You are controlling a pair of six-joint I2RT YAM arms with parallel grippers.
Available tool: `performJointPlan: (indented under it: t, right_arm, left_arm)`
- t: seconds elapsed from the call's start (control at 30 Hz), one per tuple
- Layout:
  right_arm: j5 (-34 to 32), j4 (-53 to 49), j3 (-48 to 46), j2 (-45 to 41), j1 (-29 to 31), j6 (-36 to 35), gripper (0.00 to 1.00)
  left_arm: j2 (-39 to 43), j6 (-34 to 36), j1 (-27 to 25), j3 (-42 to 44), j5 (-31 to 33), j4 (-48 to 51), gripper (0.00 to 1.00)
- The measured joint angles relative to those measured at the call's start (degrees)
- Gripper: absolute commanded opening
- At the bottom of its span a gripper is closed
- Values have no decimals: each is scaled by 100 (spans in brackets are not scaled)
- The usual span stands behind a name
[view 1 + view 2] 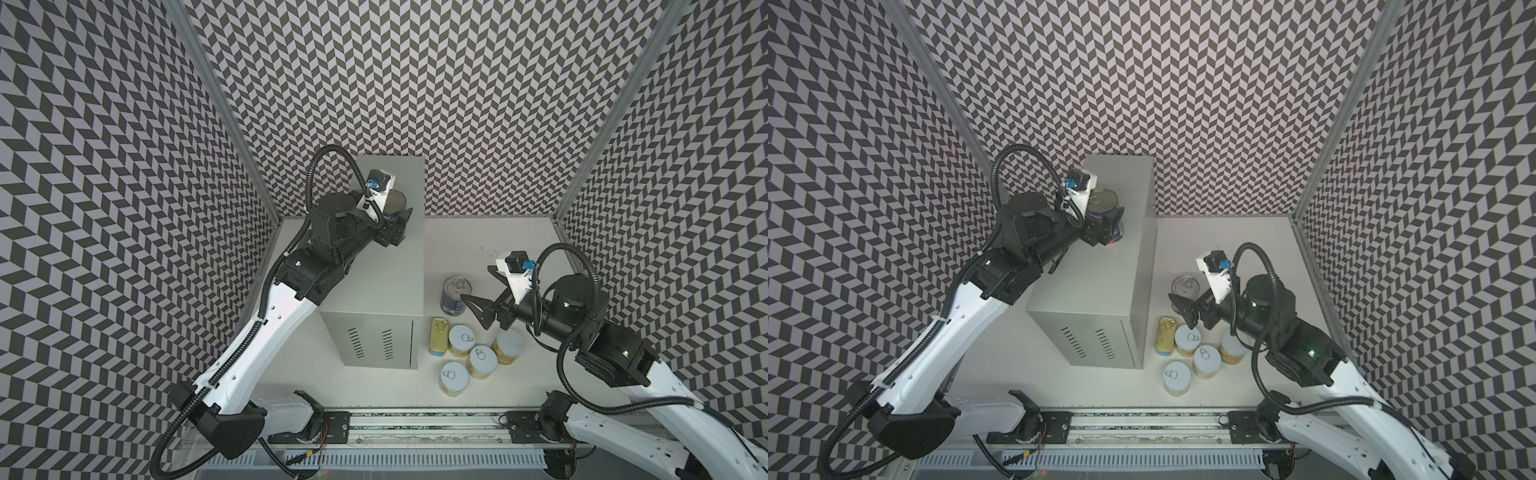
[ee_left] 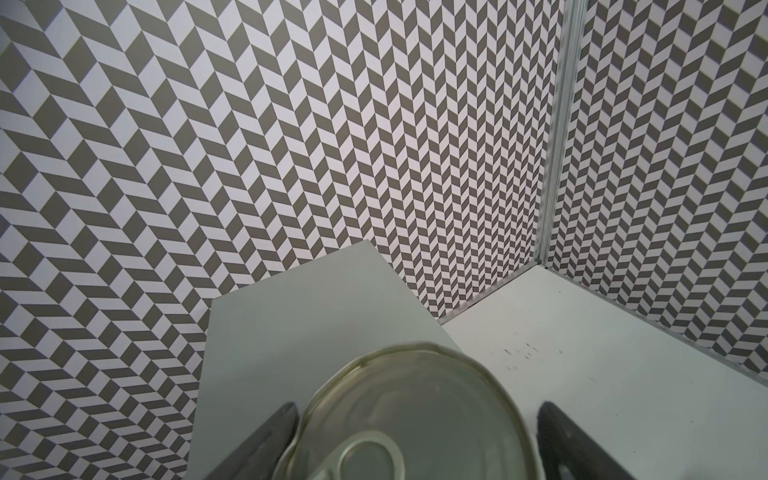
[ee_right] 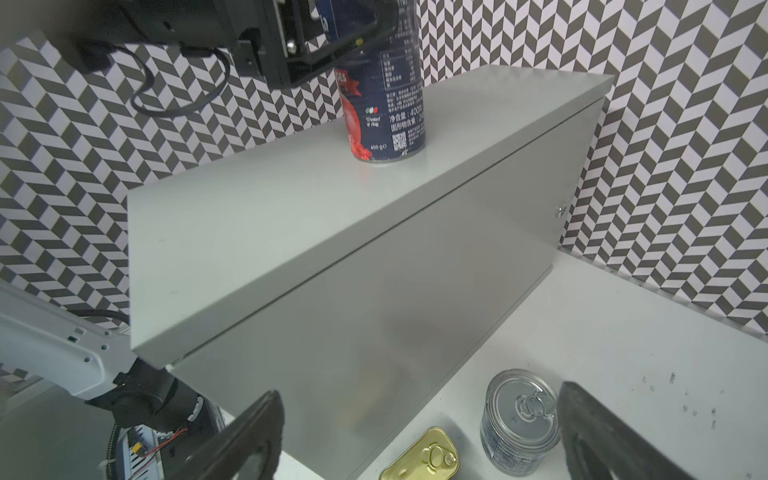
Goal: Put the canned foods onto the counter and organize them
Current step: 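Carry the red can onto the cabinet top while the right gripper lowers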
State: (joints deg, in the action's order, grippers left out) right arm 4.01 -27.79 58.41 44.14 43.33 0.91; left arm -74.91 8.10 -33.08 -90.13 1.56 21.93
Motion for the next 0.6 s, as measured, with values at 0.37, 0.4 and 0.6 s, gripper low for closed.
performJointPlan:
  t: [0.37, 0.4, 0.6]
  right_arm:
    - [-15, 153, -393, -144, 0, 114, 100]
    - [-15, 166, -424, -142, 2, 118, 99]
    - [-15, 240, -505, -87, 2, 162, 99]
  left_arm:
    - [-415, -2, 402, -352, -350, -22, 56]
    - [-490, 22, 442, -428, -389, -9, 55]
    - [-1104, 236, 699, -1032, -564, 11, 54]
